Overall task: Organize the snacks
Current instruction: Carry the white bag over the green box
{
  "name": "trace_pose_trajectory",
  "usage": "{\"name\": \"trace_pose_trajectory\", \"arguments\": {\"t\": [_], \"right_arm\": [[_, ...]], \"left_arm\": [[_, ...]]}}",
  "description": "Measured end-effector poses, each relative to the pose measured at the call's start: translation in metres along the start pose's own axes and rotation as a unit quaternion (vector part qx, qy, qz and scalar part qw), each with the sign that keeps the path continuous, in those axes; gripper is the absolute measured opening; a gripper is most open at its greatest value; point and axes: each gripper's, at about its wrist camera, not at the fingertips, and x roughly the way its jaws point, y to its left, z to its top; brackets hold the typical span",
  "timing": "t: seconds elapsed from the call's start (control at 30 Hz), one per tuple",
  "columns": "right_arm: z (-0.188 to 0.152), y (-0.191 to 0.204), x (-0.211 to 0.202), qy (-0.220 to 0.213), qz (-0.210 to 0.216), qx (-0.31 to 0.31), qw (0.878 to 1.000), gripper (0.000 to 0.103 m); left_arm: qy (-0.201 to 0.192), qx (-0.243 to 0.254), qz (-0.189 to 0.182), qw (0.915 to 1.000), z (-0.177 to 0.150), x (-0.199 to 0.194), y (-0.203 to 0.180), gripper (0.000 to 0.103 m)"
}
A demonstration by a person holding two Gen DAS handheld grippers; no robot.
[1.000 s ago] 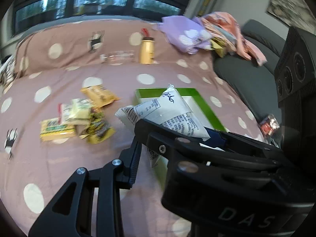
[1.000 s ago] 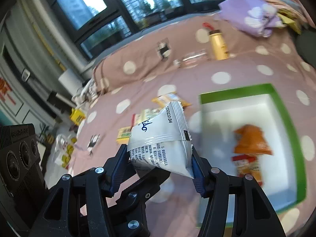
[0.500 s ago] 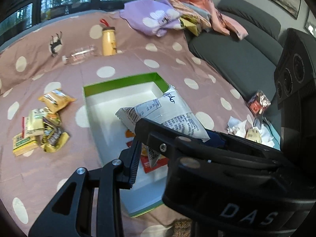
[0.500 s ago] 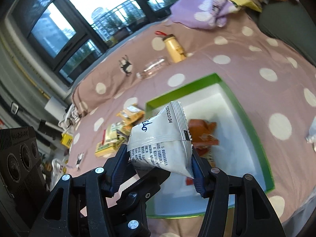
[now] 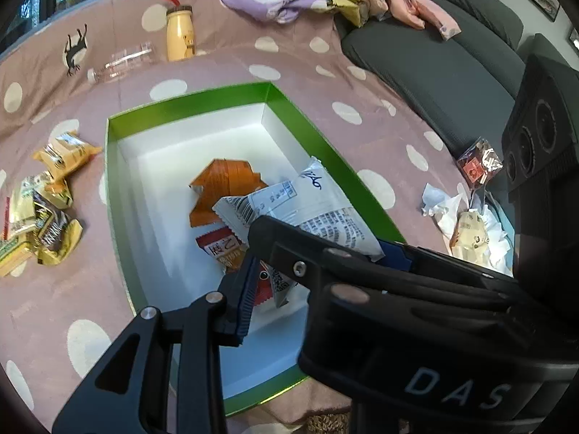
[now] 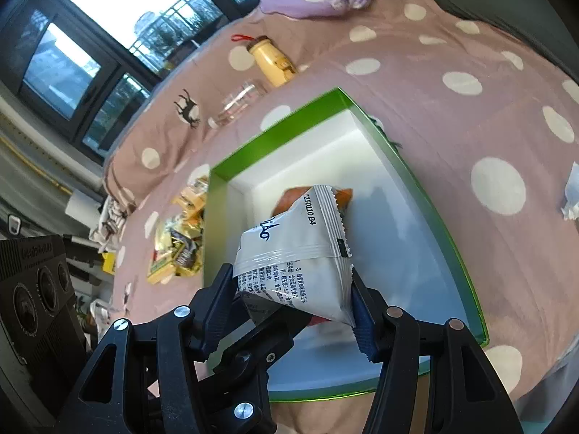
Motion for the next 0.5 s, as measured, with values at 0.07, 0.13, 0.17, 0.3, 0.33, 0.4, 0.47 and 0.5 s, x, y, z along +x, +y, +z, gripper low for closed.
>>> {"name": "trace_pose_trajectory", "arguments": {"t": [0.07,0.13,0.17,0.3,0.33,0.4,0.47,0.5], "right_arm": [[-0.001,-0.003,0.003,0.004,-0.002,0.003,1.0,0.061],[-0.001,-0.007,0.006,0.009,-0.005,0.007,1.0,0.061],[-0.001,-0.008,0.007,0.011,-0.006,0.009,1.0,0.061],[0.0,-0.013,0.011,0.016,-0.011,0.013,1.0,0.061],[-0.001,-0.014,0.011,0.017,-0.012,0.014,1.0,0.061],[-0.001,-0.016,0.014,0.02,-0.014,0.017,1.0,0.061],[-0.001,-0.018,0.015,0.023,-0.015,0.018,0.999,0.061],[-0.001,-0.019,0.016,0.025,-0.017,0.019,0.999,0.061]], "left_arm": [[0.006,-0.002,-0.002,1.0,0.0,0.005,0.001,0.028],[0.012,-0.004,-0.003,0.9999,0.0,0.009,0.001,0.028],[0.014,-0.004,-0.004,0.9999,-0.001,0.01,0.002,0.028],[0.022,-0.006,-0.006,0.9997,-0.001,0.016,0.001,0.028],[0.024,-0.007,-0.006,0.9997,-0.002,0.018,0.001,0.027],[0.028,-0.008,-0.006,0.9996,-0.002,0.021,0.002,0.027],[0.031,-0.009,-0.007,0.9994,-0.003,0.023,0.002,0.027],[0.033,-0.01,-0.008,0.9994,-0.003,0.025,0.002,0.027]]}}
